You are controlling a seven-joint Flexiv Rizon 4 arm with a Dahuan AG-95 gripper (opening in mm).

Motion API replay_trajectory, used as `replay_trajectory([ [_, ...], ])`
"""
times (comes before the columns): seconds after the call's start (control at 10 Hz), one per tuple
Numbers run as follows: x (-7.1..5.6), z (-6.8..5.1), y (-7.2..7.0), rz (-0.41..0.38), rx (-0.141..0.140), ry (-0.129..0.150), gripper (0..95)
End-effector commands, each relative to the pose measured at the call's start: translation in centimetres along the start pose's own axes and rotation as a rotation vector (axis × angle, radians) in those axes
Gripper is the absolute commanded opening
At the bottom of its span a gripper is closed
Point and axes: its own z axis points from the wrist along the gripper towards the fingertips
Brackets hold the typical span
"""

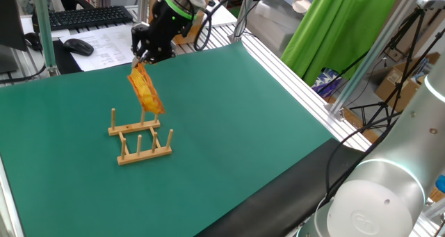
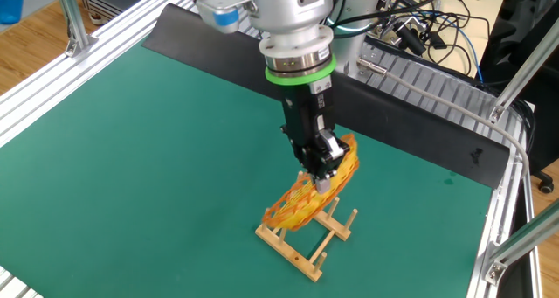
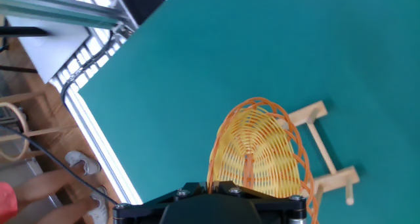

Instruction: Put the dish on the dish rack

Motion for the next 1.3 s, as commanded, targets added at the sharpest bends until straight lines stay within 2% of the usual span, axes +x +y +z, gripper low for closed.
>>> replay_trajectory([
  [0.1,-1.0,0.1,0.2,-0.019,-0.012,0.018,0.0],
  [0.3,-1.2,1.1,0.2,-0.021,-0.016,0.016,0.0],
  [0.5,-1.3,1.4,0.2,-0.027,-0.016,0.011,0.0],
  [0.8,-0.9,1.6,0.6,-0.011,-0.073,0.042,0.0],
  [1.0,-0.1,2.1,1.5,-0.008,-0.072,0.038,0.0],
  [1.1,0.0,2.2,1.6,-0.020,-0.060,0.038,0.0],
  [1.3,-0.4,2.2,1.6,-0.039,-0.066,0.046,0.0],
])
